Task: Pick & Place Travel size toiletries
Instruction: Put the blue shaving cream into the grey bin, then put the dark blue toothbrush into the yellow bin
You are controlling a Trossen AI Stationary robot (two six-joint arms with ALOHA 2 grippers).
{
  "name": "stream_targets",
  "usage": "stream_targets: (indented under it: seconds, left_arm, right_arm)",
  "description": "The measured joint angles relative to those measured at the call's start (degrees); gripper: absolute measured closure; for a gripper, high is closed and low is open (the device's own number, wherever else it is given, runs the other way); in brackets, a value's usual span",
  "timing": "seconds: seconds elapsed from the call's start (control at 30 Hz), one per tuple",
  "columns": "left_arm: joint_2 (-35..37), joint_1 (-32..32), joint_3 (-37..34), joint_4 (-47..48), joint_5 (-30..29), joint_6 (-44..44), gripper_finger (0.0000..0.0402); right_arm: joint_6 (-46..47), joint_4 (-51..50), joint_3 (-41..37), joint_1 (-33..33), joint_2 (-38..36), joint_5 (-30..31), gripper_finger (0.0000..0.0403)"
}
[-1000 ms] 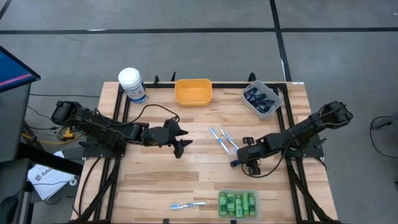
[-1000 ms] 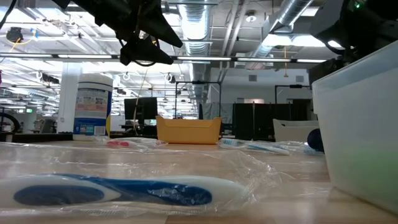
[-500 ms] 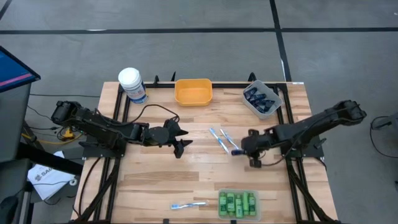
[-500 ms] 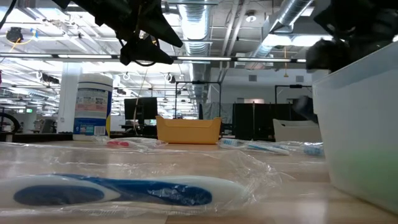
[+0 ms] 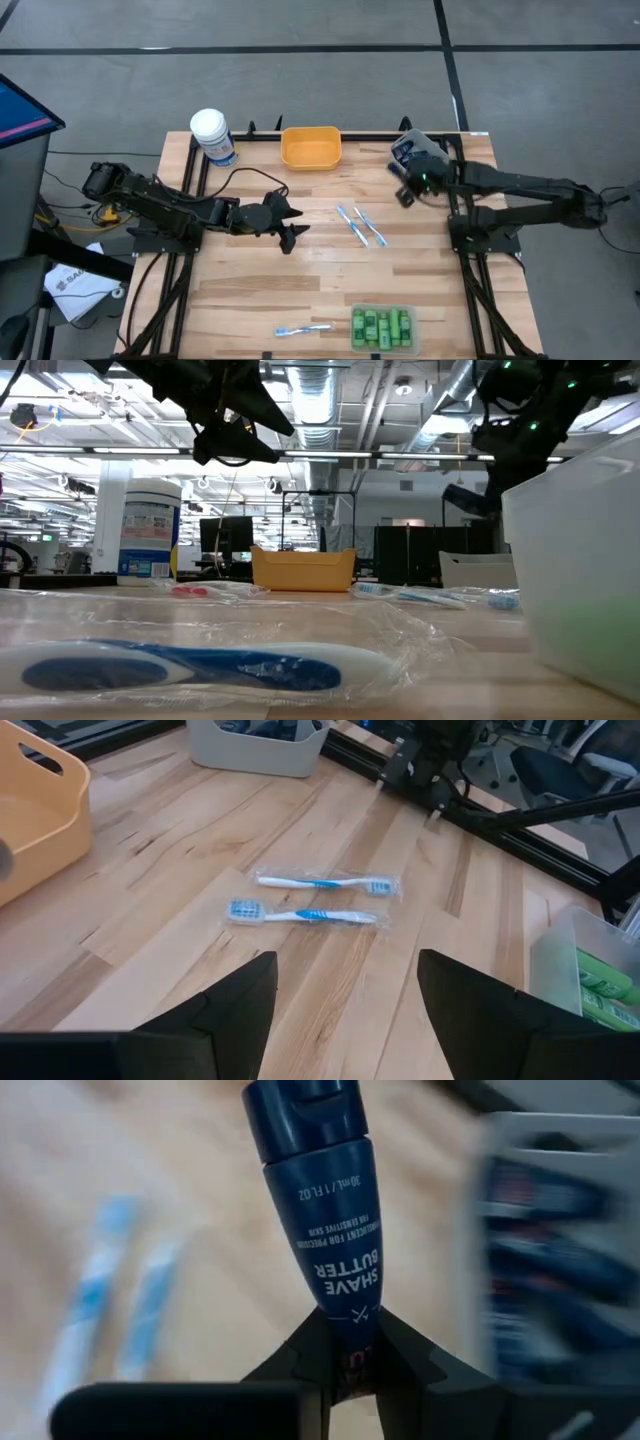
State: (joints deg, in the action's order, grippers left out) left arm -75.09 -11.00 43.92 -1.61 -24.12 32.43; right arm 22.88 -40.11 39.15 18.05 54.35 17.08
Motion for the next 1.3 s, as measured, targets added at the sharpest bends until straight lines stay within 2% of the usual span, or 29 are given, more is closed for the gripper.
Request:
stream_targets:
  seconds: [0.2, 0.37, 0.6, 0.73, 0.93, 1.03, 1.17, 1.3]
  left_arm:
    - [0.0, 0.0, 0.0, -0.25, 0.0, 0.02, 0.0165]
    - [0.0, 0.0, 0.0, -0.48, -0.02, 1.08, 0.0165]
    - [0.0, 0.0, 0.0, -0.71, -0.02, 1.14, 0.0165]
    - [0.0, 0.0, 0.0, -0.86, -0.02, 1.28, 0.0165]
    - [0.0, 0.0, 0.0, -1.01, -0.02, 1.31, 0.0165]
    - [0.0, 0.0, 0.0, -1.05, -0.02, 1.36, 0.0165]
    - [0.0, 0.02, 0.0, -0.96, 0.04, 0.54, 0.0165]
    - [0.0, 1.13, 0.0, -0.75, 3.53, -4.25, 0.0165]
  right_arm:
    - [-0.89, -6.35, 2.44, 12.74, 5.57, 4.93, 0.0362]
    - [-6.28, -8.54, 2.42, 21.05, 13.33, 5.49, 0.0354]
    - [-13.02, -7.97, 2.42, 26.49, 22.08, 5.49, 0.0344]
    - [-15.38, -7.59, 2.42, 27.73, 24.04, 5.39, 0.0302]
    - [-18.23, -6.4, 2.5, 27.77, 22.15, 5.08, 0.0188]
    - [-18.4, -6.64, 3.95, 27.74, 19.23, 4.92, 0.0146]
    - [-18.53, -8.39, 8.7, 27.77, 14.15, 4.08, 0.0132]
    - [-18.54, -9.69, 14.69, 27.72, 8.79, -1.91, 0.0133]
